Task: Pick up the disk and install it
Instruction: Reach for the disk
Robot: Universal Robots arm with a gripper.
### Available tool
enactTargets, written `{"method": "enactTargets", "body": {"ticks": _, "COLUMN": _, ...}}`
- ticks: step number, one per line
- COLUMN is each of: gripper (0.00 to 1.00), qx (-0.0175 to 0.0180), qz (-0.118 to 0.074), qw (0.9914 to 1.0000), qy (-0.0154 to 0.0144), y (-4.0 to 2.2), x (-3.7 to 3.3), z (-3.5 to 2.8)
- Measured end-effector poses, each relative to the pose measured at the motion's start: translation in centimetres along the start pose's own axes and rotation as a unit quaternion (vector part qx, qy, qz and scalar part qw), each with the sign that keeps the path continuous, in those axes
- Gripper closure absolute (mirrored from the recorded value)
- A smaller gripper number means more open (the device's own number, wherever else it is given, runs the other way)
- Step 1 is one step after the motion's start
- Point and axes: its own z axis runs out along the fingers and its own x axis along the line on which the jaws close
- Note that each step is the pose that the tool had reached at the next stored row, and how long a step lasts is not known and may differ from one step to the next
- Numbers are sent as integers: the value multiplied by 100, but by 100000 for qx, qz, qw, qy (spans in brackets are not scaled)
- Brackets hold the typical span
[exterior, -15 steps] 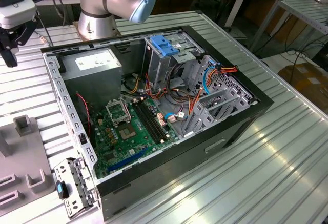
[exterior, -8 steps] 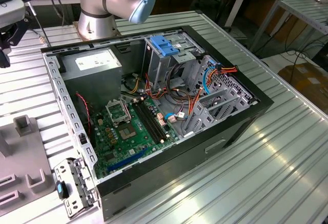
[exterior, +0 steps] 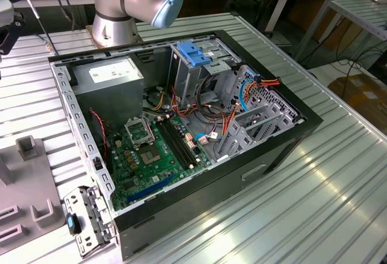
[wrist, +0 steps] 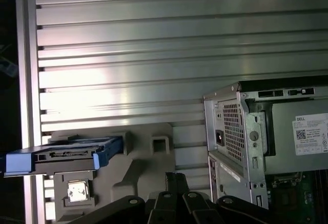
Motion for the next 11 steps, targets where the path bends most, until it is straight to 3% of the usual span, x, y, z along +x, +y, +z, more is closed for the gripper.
{"method": "enactTargets", "body": {"ticks": 11, "gripper": 89, "qx": -1, "qz": -3, "qw": 100000, "qy": -1, "y": 9, "x": 175, "z": -4}}
